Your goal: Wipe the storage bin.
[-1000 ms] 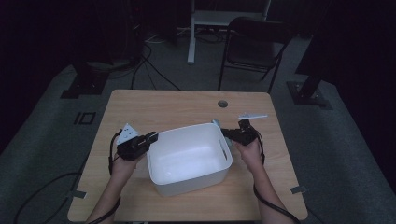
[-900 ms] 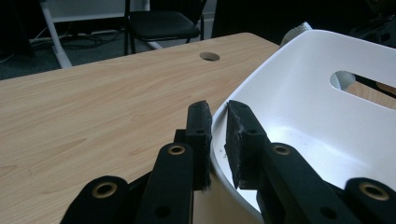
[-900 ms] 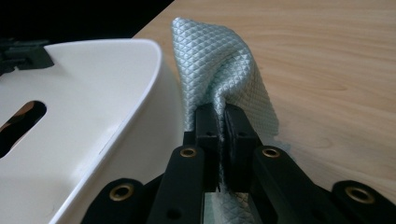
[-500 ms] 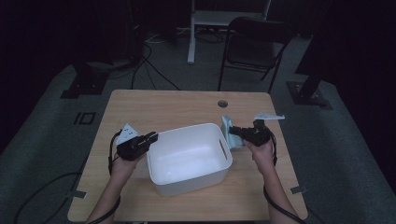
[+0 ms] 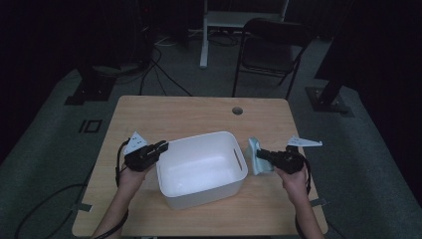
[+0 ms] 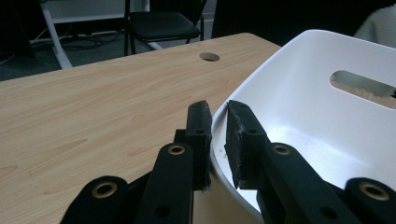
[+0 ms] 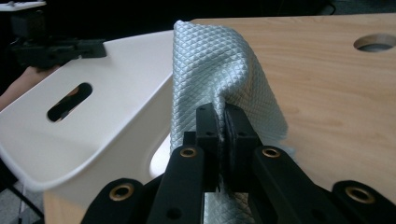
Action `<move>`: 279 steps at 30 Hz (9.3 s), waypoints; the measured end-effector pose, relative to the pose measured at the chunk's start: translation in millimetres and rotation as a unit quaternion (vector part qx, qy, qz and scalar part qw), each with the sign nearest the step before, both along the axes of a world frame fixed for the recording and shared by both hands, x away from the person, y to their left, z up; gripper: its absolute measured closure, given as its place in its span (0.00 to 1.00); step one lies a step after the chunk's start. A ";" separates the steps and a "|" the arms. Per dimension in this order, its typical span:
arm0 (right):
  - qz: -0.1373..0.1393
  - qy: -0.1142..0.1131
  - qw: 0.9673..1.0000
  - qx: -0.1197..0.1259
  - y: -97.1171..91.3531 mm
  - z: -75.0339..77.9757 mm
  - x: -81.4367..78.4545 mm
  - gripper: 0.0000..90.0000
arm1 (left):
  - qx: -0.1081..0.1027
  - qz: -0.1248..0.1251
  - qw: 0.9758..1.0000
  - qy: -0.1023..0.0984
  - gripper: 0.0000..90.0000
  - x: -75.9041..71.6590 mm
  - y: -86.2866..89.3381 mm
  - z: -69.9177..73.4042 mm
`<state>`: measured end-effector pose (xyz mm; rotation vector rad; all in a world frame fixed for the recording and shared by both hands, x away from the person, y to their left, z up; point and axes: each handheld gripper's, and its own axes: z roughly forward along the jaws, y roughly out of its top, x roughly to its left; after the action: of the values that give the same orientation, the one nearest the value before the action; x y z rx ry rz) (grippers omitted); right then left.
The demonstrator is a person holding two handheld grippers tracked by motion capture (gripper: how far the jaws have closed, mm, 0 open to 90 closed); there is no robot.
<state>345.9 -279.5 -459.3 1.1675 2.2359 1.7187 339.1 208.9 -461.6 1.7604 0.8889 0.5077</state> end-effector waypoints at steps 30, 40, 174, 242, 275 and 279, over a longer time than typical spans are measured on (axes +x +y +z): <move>0.061 0.054 0.996 -0.028 35.3 -47.6 -25.7 0.96 | 0.003 0.008 1.000 -0.004 0.89 -1.2 -2.3 -0.1; 0.055 0.058 0.997 -0.019 37.8 -43.5 -11.8 0.96 | 0.004 0.003 1.000 -0.003 0.89 -0.5 -2.0 0.0; -0.002 0.043 0.999 0.005 15.0 -16.0 14.6 0.96 | 0.006 0.000 1.000 -0.007 0.89 -0.2 -3.0 -0.4; 0.014 0.067 0.998 0.008 30.8 -36.4 -1.8 0.96 | 0.013 -0.001 1.000 -0.010 0.89 -0.2 -4.8 0.1; 0.023 0.067 0.997 0.015 49.3 -37.4 16.1 0.96 | 0.010 0.006 1.000 -0.009 0.89 -1.1 -6.0 -0.3; 0.020 0.065 0.998 0.012 50.1 -37.3 18.2 0.96 | 0.010 0.007 1.000 -0.009 0.89 -1.2 -6.1 -0.3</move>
<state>364.1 -229.4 -496.6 1.2847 2.3334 1.7370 338.0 202.8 -461.9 1.7654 0.8858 0.5426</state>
